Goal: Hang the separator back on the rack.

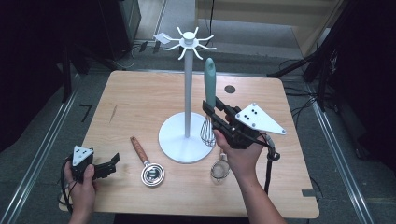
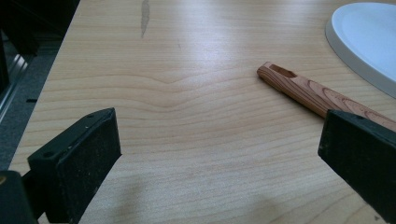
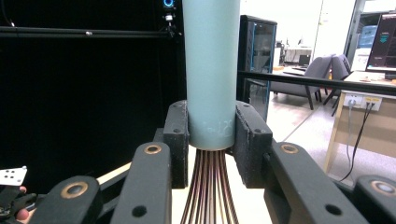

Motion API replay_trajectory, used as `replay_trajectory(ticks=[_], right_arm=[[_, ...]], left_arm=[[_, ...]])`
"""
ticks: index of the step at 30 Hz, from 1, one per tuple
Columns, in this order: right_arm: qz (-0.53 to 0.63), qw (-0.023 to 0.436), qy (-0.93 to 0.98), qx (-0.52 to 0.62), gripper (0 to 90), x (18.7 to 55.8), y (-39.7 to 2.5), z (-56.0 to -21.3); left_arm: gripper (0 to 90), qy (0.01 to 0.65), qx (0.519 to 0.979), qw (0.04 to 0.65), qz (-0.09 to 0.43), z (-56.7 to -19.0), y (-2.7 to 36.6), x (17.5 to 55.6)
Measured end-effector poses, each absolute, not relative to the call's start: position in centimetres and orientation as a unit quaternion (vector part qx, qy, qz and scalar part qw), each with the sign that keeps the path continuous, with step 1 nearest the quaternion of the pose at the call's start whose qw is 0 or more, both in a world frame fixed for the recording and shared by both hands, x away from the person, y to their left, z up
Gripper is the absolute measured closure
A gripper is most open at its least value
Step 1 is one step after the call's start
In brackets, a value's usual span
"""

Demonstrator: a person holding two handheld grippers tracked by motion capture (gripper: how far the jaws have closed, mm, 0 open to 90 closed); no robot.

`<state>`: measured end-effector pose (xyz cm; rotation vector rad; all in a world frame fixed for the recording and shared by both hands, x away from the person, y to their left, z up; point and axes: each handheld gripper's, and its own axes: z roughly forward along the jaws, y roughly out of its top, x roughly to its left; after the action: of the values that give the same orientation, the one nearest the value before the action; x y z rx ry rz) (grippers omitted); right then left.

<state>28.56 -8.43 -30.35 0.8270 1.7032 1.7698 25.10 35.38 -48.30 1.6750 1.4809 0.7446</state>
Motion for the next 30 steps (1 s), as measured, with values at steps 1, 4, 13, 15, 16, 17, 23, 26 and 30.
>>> replay_trajectory(ticks=[1, 4, 13, 15, 16, 17, 23, 26, 30], right_arm=[[0.658, 0.271, 0.632, 0.308, 70.8, 28.5, -8.3, -30.3], [0.658, 0.275, 0.631, 0.306, 70.8, 28.6, -8.1, -30.0], [0.660, 0.271, 0.632, 0.303, 70.8, 28.6, -7.4, -29.6], [0.659, 0.272, 0.633, 0.303, 70.8, 28.7, -7.3, -29.6], [0.658, 0.272, 0.633, 0.304, 70.8, 28.7, -7.2, -29.6], [0.658, 0.273, 0.632, 0.305, 70.8, 28.8, -7.2, -29.6], [0.656, 0.271, 0.633, 0.309, 70.8, 29.0, -7.0, -29.5], [0.655, 0.274, 0.633, 0.307, 70.8, 29.1, -6.9, -29.4], [0.654, 0.271, 0.633, 0.313, 70.8, 29.3, -6.8, -29.4]], left_arm=[[0.0, 0.581, 0.657, 0.382, 0.292, -48.3, 35.4, 25.1], [0.0, 0.581, 0.657, 0.383, 0.292, -48.3, 35.4, 25.1], [0.0, 0.580, 0.657, 0.383, 0.292, -48.3, 35.4, 25.1], [0.0, 0.580, 0.657, 0.383, 0.292, -48.3, 35.4, 25.1], [0.0, 0.580, 0.657, 0.383, 0.292, -48.3, 35.4, 25.1], [0.0, 0.580, 0.657, 0.383, 0.292, -48.3, 35.4, 25.1], [0.0, 0.580, 0.657, 0.383, 0.291, -48.3, 35.4, 25.1], [0.0, 0.580, 0.657, 0.383, 0.291, -48.3, 35.4, 25.1], [0.0, 0.580, 0.657, 0.383, 0.291, -48.3, 35.4, 25.1]])
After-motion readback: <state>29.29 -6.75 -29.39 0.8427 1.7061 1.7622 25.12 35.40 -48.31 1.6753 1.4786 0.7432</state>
